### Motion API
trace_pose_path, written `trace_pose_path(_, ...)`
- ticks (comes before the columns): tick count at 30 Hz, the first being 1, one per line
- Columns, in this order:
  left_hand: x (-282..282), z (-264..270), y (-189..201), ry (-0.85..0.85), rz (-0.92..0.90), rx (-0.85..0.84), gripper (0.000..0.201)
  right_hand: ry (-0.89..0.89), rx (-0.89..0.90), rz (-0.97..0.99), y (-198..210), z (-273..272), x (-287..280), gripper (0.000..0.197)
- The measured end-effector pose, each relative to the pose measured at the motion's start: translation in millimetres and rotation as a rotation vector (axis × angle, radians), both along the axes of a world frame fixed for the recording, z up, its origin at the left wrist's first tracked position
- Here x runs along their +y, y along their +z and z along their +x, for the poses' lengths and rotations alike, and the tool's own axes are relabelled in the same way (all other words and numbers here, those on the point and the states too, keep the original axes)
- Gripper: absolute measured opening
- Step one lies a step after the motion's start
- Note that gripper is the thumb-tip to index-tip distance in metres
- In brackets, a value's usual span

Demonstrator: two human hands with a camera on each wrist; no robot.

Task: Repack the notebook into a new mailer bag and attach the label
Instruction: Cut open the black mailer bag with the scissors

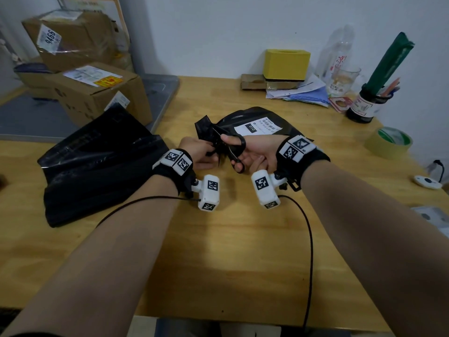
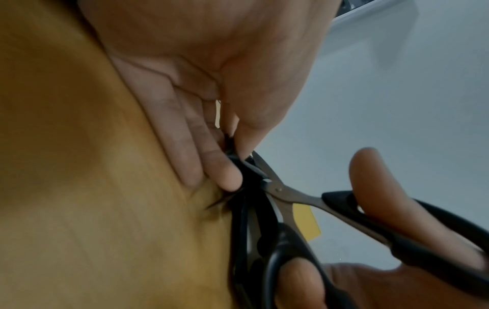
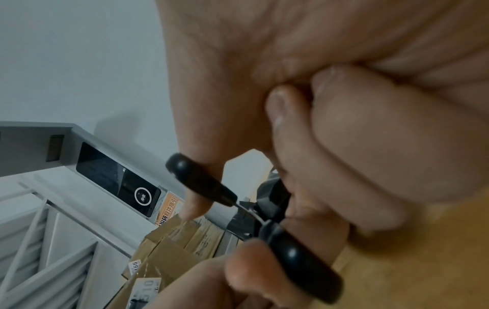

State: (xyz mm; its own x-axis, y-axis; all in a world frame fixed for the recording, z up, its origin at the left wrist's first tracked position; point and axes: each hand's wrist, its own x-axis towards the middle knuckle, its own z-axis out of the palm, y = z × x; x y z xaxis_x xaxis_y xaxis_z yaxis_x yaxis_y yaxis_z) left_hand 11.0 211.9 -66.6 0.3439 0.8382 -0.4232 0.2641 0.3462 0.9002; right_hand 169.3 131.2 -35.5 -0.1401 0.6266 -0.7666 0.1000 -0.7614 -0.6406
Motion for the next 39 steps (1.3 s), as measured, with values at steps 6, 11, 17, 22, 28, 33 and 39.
trace_pose_path(6,2,-2,3,-0.034,0.000,0.000,0.020,-0.035,0.004,0.030,-4,3,-1,0.061)
trace_pose_path(11,-1,-4,5,-0.066,0.002,0.005,0.016,-0.044,-0.013,0.052,-6,1,-5,0.062)
trace_pose_path(17,2,-10,3,-0.095,-0.009,0.009,0.023,-0.041,-0.051,0.051,-6,-8,1,0.062)
trace_pose_path(22,0,-12,3,-0.128,0.013,0.019,0.024,-0.025,-0.075,0.034,-2,-4,2,0.059)
trace_pose_path(28,2,-13,2,-0.147,0.010,0.021,0.024,0.024,-0.152,0.030,9,0,9,0.059)
trace_pose_path(33,4,-12,2,-0.171,-0.001,0.037,0.024,0.042,-0.189,0.010,16,10,9,0.054)
trace_pose_path(39,7,-13,2,-0.178,-0.025,0.027,0.026,0.043,-0.203,0.026,11,13,12,0.057)
